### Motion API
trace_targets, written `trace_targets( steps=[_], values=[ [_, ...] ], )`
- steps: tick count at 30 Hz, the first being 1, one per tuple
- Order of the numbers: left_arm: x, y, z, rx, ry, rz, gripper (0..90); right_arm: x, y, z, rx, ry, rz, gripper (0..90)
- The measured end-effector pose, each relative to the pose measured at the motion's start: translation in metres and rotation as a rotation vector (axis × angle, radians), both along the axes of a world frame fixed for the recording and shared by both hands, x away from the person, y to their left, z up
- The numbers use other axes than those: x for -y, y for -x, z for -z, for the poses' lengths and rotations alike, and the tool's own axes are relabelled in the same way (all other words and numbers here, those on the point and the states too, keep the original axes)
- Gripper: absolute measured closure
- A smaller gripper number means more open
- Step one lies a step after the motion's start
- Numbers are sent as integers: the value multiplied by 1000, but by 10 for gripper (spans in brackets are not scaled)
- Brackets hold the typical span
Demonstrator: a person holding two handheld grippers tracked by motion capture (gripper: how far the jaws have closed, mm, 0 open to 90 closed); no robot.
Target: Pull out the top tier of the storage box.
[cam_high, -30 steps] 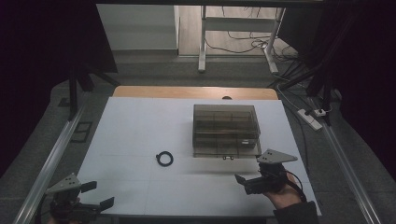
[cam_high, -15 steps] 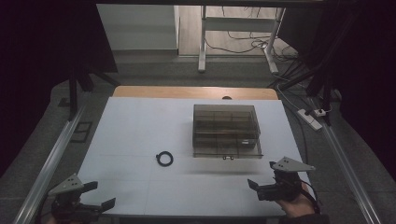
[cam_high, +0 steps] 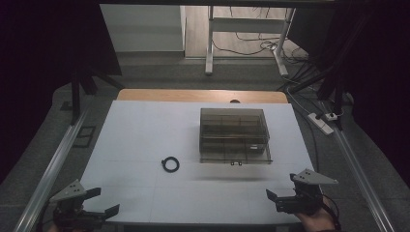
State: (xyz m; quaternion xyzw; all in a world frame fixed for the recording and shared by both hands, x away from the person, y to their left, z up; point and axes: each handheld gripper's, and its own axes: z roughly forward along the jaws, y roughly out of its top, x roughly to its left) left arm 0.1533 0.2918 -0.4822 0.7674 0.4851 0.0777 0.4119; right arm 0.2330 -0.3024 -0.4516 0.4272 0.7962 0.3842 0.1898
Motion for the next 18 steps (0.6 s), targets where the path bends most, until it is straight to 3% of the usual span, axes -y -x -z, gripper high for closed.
trace_targets(
  steps=[5,12,18],
  values=[
    [-1,0,0,-5,6,-9,9,5,2,2,-13,-5,15,0],
    [0,0,0,-13,-16,-18,8,11,5,2,-25,-25,44,0],
    [2,-1,0,-19,-37,-23,16,11,7,2,-31,-12,52,0]
  ],
)
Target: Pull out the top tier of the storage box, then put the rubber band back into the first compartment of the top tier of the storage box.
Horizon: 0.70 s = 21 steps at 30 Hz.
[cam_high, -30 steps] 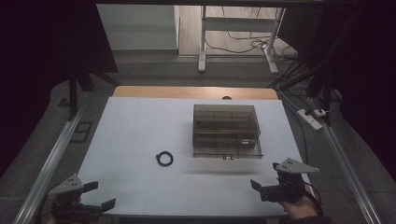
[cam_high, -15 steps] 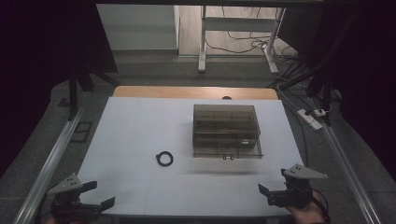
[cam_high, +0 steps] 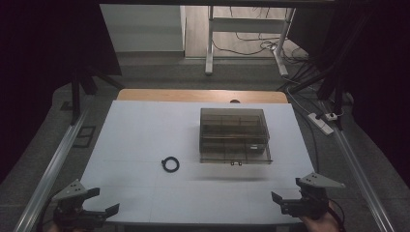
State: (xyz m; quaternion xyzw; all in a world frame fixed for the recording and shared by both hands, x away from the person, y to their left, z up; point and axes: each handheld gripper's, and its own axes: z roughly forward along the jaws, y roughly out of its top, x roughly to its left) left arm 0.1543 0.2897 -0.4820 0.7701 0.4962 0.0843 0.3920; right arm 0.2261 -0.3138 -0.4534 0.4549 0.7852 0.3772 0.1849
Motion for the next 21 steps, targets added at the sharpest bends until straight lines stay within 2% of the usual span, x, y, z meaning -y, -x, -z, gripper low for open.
trace_targets(
  steps=[7,14,17,21],
  values=[
    [0,0,0,5,-1,1,23,-1,-1,0,-9,3,-11,0],
    [0,2,-1,8,0,28,37,-2,-1,1,-13,14,-21,0],
    [0,1,0,1,13,39,28,-2,-1,1,-15,14,-24,0],
    [3,-1,0,-5,3,59,2,-2,-1,1,-17,15,-26,0]
  ],
)
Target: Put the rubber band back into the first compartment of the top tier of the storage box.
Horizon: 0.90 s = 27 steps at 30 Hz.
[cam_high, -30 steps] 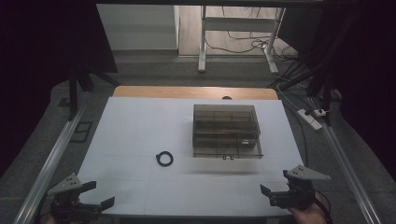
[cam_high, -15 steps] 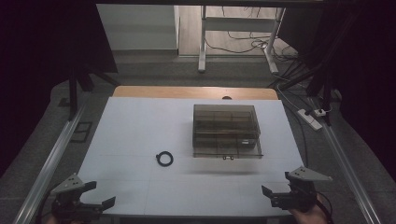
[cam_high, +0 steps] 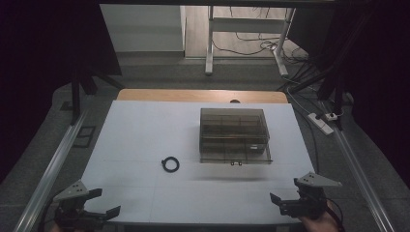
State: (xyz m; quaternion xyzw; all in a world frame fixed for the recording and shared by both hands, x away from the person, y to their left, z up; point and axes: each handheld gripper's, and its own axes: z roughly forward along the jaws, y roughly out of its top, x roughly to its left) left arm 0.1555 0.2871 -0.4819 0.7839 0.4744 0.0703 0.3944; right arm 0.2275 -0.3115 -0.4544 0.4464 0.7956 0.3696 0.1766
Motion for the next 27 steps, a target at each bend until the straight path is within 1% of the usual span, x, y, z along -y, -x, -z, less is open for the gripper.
trace_targets(
  steps=[6,7,10,13,14,16,18,23,25,27],
  values=[
    [0,-1,-2,25,4,-2,0,0,0,0,-5,-5,-8,0],
    [0,-2,-3,29,-2,-2,0,0,0,0,-6,-6,-8,0],
    [3,-4,-4,22,-14,16,0,0,-1,0,-9,-5,-10,0],
    [6,-7,-5,32,-24,35,0,0,-1,0,-10,-4,-11,0],
    [7,-9,-5,41,-21,47,0,0,-1,0,-11,-4,-12,0],
    [9,-11,-6,51,-13,55,0,0,-1,0,-14,-5,-13,0],
    [12,-13,-7,60,-14,65,0,0,-1,1,-16,-6,-14,0],
    [18,-19,-5,63,-6,85,6,0,-2,1,-21,-3,-14,0],
    [19,-21,-5,75,5,95,8,-1,-2,1,-21,-4,-15,0],
    [20,-23,-5,78,7,98,10,0,-2,1,-21,-2,-14,0]
  ],
)
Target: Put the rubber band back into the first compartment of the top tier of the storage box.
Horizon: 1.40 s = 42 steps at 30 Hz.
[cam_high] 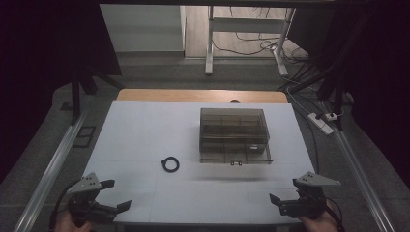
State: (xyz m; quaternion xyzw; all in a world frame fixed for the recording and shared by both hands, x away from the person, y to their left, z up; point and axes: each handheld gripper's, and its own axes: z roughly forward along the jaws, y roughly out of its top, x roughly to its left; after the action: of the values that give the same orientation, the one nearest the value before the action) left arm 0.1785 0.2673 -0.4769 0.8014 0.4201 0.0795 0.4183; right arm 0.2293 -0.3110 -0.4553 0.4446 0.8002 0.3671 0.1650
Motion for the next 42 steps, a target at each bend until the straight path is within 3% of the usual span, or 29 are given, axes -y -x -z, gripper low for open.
trace_targets(
  steps=[6,22,42],
  values=[
    [2,-6,0,1,8,-3,9,0,0,0,-4,1,0,0],
    [20,-26,-3,8,-29,3,0,0,-1,0,-10,-1,-1,0],
    [50,-51,-3,3,-106,42,0,-1,-1,1,-14,14,-6,0]
  ],
)
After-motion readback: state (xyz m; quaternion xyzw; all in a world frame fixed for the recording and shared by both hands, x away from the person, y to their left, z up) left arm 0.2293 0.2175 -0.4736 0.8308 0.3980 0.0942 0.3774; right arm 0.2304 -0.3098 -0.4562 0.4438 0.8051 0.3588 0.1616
